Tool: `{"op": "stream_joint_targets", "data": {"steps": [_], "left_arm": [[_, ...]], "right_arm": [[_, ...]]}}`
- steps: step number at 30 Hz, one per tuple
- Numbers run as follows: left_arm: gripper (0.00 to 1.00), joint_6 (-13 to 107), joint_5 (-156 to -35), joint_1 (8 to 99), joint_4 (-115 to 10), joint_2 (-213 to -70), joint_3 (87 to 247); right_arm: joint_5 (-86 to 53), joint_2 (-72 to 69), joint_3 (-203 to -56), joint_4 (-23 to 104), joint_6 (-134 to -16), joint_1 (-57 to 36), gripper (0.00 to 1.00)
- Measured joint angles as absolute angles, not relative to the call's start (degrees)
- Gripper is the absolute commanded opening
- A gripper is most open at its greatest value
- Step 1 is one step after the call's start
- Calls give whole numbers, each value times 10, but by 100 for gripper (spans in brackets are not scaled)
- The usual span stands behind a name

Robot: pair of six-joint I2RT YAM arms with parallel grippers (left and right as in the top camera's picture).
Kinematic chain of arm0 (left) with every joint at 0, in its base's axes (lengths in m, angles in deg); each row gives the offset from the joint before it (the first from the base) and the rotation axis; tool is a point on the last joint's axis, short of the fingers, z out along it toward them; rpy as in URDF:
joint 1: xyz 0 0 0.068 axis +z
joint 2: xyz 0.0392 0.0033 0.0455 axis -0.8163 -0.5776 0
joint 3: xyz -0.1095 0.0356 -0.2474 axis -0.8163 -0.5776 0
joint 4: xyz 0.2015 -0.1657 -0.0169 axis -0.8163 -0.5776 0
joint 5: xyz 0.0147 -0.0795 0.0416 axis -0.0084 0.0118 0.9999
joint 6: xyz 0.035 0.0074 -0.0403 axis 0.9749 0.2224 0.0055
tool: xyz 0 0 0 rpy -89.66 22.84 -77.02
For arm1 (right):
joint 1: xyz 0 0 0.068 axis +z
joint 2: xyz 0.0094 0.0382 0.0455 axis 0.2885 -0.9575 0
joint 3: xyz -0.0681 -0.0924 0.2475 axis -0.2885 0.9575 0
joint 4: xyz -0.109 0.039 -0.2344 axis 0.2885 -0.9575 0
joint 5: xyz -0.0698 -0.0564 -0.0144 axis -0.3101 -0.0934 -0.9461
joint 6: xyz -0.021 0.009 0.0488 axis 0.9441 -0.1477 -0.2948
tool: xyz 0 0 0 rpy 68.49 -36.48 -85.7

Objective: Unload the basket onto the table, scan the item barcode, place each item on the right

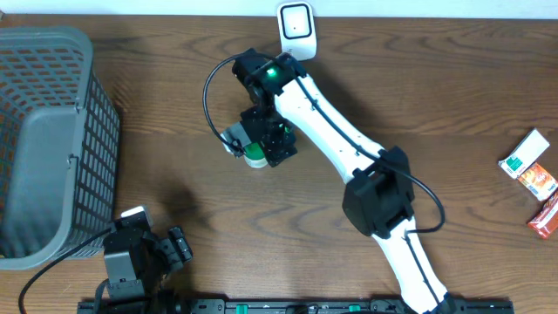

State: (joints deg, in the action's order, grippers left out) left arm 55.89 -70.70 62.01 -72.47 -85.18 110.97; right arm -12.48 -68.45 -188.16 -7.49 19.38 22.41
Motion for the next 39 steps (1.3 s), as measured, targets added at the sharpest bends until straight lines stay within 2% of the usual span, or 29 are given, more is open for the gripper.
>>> {"op": "stream_joint_targets", "data": {"steps": [14, 39], "left_arm": [[86, 559, -707, 620, -724, -852, 1110], [86, 559, -707, 620, -724, -852, 1110]], "right_arm": [[-144, -695, -1882, -52, 204, 247, 99], [-204, -694, -1877, -68, 144, 260, 99]]}}
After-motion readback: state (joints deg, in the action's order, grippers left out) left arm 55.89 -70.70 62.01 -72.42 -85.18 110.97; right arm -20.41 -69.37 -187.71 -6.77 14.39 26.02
